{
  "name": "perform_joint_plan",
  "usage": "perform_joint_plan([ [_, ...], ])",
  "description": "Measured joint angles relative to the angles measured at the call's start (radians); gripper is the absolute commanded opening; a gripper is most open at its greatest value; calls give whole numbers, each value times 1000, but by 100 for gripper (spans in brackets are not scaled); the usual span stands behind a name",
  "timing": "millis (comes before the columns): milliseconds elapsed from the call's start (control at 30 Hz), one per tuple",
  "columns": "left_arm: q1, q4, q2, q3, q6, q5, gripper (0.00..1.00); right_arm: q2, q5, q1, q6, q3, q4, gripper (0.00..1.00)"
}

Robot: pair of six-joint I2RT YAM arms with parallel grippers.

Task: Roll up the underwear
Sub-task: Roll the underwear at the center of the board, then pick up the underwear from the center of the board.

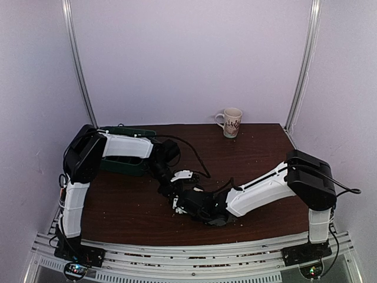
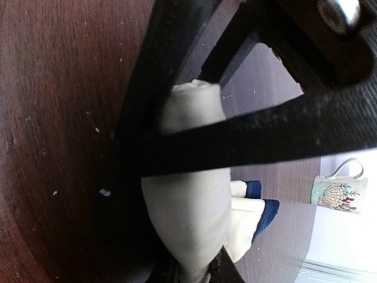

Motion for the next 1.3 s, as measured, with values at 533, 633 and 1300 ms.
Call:
perform_joint_plan([
  [533, 7, 125, -184, -152, -24, -76, 98, -52, -82, 64, 29, -31, -53, 4],
  [633, 7, 104, -148, -135, -24, -37, 98, -55, -72, 72, 31, -42, -42, 4],
  [1300, -52, -4, 16, 61, -34, 10, 96, -55, -40, 86, 32, -55, -27, 8],
])
